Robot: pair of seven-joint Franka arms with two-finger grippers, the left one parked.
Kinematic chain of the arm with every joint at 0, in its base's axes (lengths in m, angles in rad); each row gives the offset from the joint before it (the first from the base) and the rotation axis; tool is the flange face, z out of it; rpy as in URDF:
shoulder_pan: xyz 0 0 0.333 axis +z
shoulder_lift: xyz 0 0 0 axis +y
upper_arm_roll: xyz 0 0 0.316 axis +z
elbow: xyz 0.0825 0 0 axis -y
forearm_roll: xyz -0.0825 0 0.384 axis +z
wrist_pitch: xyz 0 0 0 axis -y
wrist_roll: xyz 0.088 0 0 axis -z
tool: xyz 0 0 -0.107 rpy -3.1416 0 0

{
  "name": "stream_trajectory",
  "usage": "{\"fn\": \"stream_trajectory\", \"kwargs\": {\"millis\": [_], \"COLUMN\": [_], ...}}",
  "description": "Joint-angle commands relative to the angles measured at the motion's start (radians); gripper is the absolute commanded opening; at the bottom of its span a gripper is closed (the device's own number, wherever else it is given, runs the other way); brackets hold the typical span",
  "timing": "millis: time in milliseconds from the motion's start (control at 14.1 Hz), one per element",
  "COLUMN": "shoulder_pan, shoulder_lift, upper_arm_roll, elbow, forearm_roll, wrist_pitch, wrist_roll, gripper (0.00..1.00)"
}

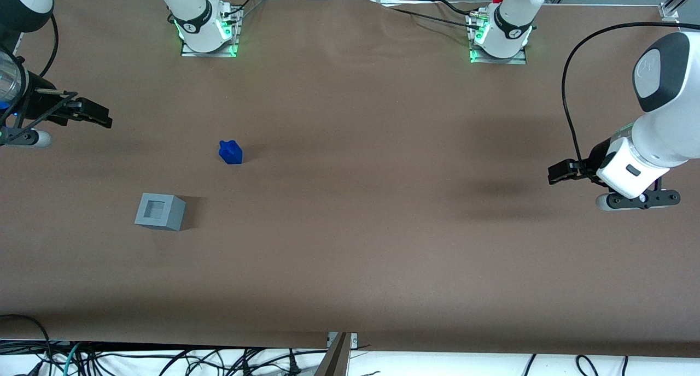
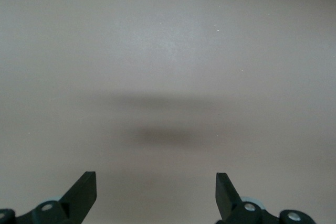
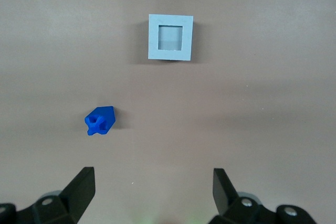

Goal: Insert blue part into gray base with right arm
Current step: 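Move the open right gripper over the blue part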

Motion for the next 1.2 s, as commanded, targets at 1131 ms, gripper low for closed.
{"fn": "stream_trajectory", "kwargs": {"millis": [1131], "shoulder_pan": [0.15], "shoulder_lift": [0.033], "upper_arm_roll": [0.062], "elbow": [-0.23], "forearm_roll": [0.014], "wrist_pitch": [0.207], "wrist_roll": [0.158], "gripper": [0.99]}}
